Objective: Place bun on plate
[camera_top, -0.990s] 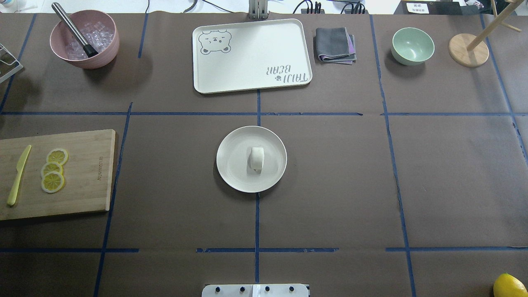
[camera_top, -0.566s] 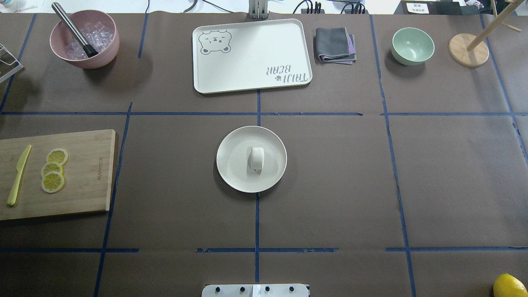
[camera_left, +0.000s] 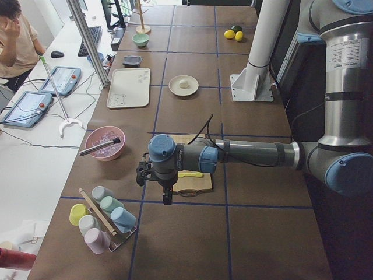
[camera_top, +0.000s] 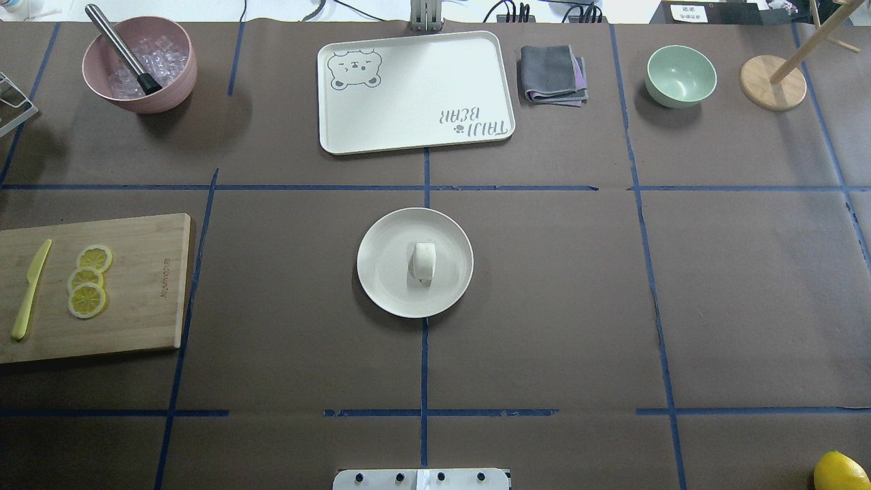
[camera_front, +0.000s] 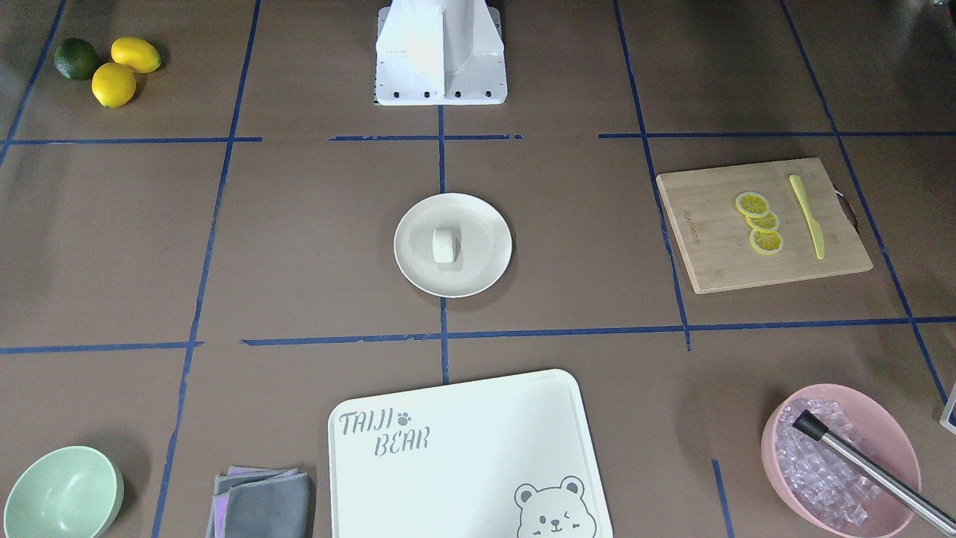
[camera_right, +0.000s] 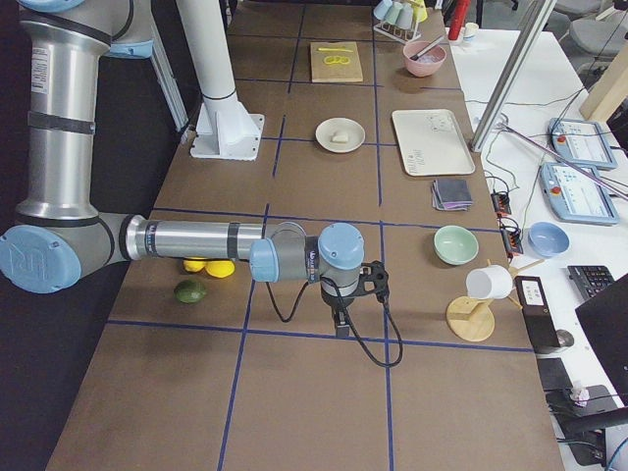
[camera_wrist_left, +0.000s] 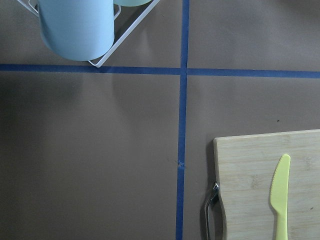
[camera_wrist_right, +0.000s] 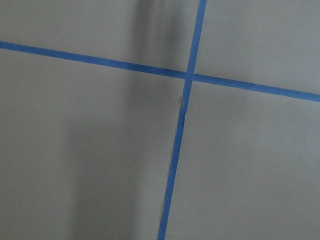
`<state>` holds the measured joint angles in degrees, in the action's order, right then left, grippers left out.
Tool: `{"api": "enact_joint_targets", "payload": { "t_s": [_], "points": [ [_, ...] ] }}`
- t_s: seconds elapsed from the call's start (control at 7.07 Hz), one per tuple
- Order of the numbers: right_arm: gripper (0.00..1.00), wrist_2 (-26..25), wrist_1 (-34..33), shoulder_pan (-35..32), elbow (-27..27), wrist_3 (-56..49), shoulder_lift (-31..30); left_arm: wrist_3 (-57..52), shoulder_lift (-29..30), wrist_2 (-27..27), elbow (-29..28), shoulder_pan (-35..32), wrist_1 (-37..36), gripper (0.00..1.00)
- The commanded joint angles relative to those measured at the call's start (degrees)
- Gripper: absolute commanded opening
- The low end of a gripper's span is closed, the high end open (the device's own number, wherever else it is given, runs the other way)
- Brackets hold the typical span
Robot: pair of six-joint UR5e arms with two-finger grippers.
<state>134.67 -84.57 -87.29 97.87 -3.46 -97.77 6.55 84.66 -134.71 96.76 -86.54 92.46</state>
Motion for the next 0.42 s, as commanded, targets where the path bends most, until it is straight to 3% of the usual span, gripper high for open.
{"api": "enact_joint_targets", "payload": {
  "t_s": [0.0,0.28],
  "points": [
    [1.0,0.0,0.1,0.0,-0.1,-0.1,0.0,0.0,-0.2,0.0,0.1,0.1,-0.1,1.0],
    [1.0,0.0,0.1,0.0,0.0,-0.1,0.0,0.0,-0.5,0.0,0.0,0.1,-0.1,1.0]
  ]
}}
